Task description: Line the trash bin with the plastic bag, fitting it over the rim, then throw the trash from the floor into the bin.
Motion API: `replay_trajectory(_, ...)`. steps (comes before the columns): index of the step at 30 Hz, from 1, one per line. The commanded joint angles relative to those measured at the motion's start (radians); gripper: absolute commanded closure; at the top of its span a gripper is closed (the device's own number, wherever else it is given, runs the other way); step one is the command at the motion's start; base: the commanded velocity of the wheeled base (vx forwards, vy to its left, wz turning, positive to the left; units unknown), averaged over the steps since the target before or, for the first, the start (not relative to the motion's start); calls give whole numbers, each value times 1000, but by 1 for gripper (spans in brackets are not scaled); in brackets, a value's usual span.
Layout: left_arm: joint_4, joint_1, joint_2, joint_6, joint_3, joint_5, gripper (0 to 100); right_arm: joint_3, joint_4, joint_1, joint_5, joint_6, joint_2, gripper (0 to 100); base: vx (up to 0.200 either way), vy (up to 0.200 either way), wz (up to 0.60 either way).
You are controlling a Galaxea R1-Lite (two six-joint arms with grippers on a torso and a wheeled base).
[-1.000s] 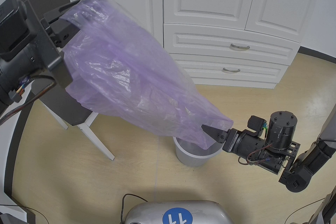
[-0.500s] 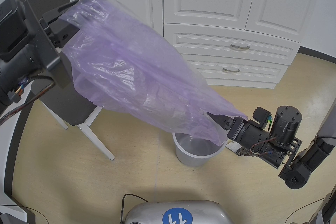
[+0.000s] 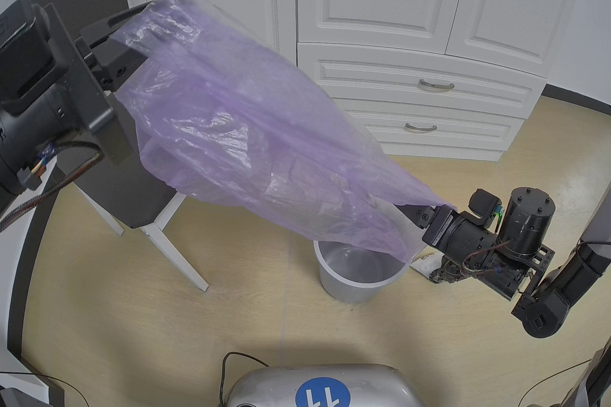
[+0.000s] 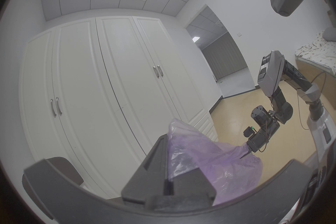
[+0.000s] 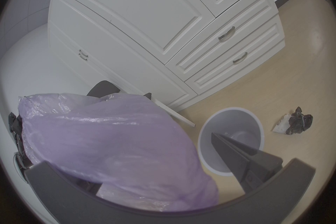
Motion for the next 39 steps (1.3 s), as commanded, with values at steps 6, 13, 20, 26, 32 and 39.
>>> replay_trajectory(6, 1, 1, 11, -3, 4, -1, 100, 5, -1, -3, 3, -6, -6, 100, 0, 0, 0)
replay_trajectory(13, 4, 32, 32, -61, 55, 4, 100, 24, 6, -36, 11, -67, -32, 100, 0, 0, 0)
replay_trajectory(20, -12, 155, 189, -325, 110, 145, 100, 15, 73, -115, 11, -148, -92, 100, 0, 0, 0)
replay_trajectory(26, 80, 185, 299, -581, 57, 157, 100, -71, 282, -165, -2, -151, -158, 100, 0, 0, 0)
replay_trajectory(32, 386, 211, 293, -767, 37, 40, 100, -198, 535, -181, -98, -128, -238, 100, 0, 0, 0)
replay_trajectory(39, 531, 296, 233, -783, 49, -131, 100, -250, 734, -161, -127, -104, -325, 100, 0, 0, 0)
